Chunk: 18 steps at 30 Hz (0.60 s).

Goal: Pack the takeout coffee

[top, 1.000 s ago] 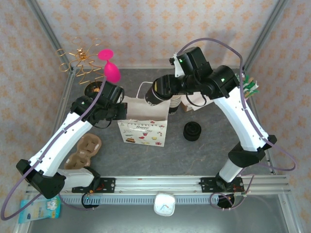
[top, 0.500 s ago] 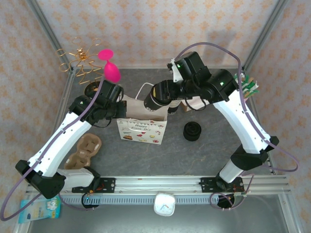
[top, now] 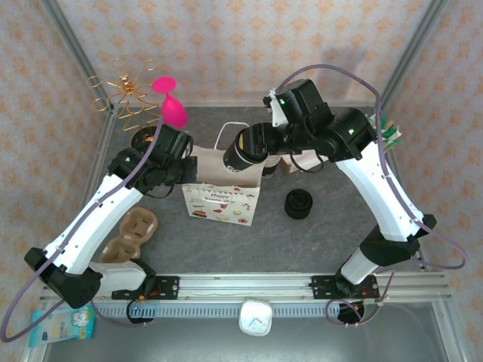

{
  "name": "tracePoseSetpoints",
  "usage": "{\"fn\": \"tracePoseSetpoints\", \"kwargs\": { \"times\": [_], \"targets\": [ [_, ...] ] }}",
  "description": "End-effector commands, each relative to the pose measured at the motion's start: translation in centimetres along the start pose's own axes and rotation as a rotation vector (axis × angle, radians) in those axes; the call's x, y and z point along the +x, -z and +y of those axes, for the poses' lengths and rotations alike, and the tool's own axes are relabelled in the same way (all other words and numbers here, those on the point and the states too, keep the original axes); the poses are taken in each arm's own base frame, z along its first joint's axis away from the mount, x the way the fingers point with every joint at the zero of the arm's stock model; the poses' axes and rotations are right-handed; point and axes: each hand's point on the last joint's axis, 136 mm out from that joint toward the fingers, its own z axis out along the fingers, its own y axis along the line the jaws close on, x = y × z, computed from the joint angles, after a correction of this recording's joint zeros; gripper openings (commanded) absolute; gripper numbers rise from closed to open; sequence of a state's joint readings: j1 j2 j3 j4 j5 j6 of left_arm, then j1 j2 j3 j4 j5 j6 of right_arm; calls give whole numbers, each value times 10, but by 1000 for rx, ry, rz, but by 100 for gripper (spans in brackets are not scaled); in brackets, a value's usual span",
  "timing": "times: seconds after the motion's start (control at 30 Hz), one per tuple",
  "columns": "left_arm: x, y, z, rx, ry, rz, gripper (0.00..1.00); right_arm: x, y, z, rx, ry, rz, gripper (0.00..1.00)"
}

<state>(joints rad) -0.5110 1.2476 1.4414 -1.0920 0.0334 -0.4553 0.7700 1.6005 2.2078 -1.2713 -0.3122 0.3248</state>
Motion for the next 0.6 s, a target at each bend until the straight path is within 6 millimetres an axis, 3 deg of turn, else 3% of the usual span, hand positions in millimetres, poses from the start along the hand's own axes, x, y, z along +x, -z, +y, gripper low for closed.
{"fn": "tracePoseSetpoints", "kwargs": {
  "times": [0.0,0.57],
  "targets": [
    [-5,3,-2,-4,9,-24,0,0,0,6,-24,2,-5,59],
    [-14,24,-10,33,83,-85,0,20,-29,-14,171,10,41,58]
  ]
}}
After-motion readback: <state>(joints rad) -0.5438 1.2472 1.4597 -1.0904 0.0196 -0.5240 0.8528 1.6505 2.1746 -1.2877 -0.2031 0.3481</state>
